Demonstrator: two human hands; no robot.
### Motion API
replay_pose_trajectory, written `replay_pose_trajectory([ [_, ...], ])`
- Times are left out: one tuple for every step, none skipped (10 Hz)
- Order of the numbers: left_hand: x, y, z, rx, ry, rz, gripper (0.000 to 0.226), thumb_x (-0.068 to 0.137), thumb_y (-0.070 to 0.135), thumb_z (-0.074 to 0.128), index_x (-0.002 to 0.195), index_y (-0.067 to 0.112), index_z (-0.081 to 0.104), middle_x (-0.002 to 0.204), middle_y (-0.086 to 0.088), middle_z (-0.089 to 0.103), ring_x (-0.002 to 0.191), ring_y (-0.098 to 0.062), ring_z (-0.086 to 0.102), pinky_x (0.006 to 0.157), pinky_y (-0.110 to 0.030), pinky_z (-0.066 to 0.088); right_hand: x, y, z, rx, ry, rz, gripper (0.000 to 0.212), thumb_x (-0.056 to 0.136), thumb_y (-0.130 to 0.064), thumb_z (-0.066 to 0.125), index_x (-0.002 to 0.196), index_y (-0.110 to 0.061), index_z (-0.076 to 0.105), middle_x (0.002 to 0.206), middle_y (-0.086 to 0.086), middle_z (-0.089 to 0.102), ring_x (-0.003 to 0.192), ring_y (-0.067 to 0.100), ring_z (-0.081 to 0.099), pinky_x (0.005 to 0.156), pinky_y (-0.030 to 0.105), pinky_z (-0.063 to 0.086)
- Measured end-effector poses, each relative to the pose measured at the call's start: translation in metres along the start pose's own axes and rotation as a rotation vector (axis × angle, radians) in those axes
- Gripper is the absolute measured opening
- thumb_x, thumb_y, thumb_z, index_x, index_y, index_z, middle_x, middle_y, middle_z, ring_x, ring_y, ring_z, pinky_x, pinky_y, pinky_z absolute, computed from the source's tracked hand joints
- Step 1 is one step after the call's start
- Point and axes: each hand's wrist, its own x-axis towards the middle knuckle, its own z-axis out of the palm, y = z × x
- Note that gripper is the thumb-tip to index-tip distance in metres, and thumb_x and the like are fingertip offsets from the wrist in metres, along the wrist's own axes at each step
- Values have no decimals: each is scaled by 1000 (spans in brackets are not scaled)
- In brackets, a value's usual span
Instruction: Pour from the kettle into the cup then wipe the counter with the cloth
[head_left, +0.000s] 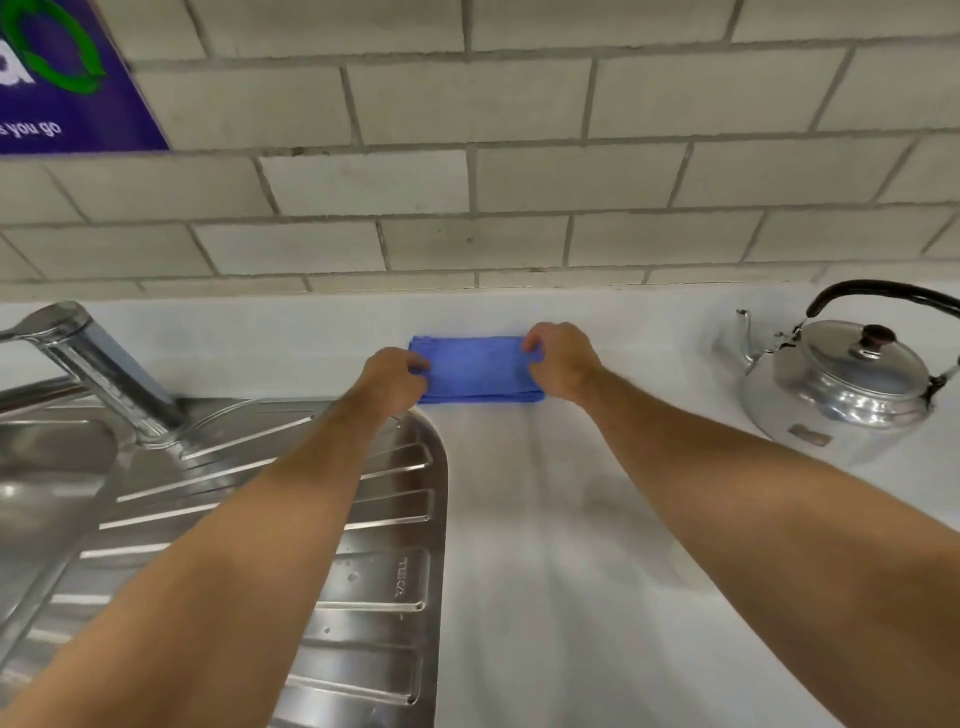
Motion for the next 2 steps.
replay_pose_trajectory([
  [1,3,-6,109,-2,9,32,87,8,58,117,7,68,122,-15,66,111,-33,60,92,-30,45,-5,1,6,-182,-139,-66,33,92,-12,58,124,-14,65,130,15,56,113,36,58,99,38,47],
  [-8,10,-15,232,-48,29,30,88,8,53,113,4,69,121,-17,65,110,-35,59,93,-33,46,-8,-4,-5,-285,-207,-63,41,93,-15,56,134,-17,57,137,13,51,120,35,53,103,41,45],
])
